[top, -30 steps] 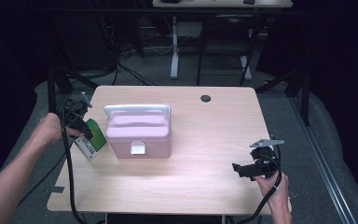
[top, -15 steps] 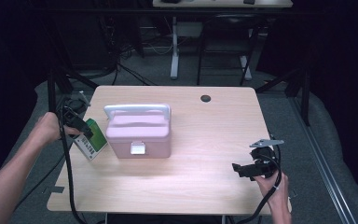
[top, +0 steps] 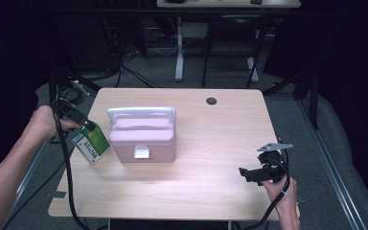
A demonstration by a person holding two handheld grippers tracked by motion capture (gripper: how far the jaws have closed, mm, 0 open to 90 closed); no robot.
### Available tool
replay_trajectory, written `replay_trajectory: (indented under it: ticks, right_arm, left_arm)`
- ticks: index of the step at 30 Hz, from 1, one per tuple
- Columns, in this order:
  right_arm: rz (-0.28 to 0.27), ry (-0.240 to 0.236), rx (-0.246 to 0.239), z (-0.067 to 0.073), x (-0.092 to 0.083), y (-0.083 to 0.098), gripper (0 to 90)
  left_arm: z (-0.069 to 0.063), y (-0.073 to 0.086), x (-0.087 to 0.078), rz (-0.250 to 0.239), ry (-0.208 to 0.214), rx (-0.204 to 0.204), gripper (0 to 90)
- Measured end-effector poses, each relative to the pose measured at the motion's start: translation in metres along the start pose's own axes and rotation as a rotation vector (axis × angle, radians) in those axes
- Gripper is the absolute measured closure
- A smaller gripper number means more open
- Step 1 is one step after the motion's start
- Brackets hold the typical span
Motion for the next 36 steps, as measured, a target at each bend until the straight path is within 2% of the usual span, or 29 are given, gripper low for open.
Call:
replay_trajectory:
  ticks: [8, 17, 22, 25, 30, 36]
  right_arm:
    - [0.0, -0.002, -0.001, 0.0, -0.001, -0.001, 1.0]
    - [-0.007, -0.001, 0.004, 0.0, -0.002, -0.002, 1.1]
    - [-0.009, -0.004, 0.003, 0.0, -0.003, -0.003, 1.0]
    - [-0.009, -0.006, 0.001, 0.001, -0.003, -0.004, 1.0]
    - [-0.011, -0.015, -0.003, 0.004, -0.002, -0.007, 1.1]
    - [-0.017, -0.027, 0.0, 0.009, 0.0, -0.013, 1.4]
  left_arm:
    - [-0.023, -0.018, -0.01, -0.076, 0.004, 0.052, 0.1]
    - [-0.044, -0.034, -0.006, -0.151, 0.027, 0.078, 5.3]
    - [-0.052, -0.04, 0.0, -0.168, 0.034, 0.098, 15.1]
    - [-0.054, -0.042, 0.004, -0.186, 0.032, 0.107, 18.1]
    - [-0.057, -0.044, 0.007, -0.233, 0.03, 0.111, 30.6]
    - [-0.063, -0.042, 0.015, -0.258, 0.023, 0.127, 46.1]
Point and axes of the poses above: each handheld gripper's, and its own axes: x roughly forward along the jaws, y roughly out of its underside, z roughly to its left, the point moved 6 cm from there along x, roughly forward along the jaws
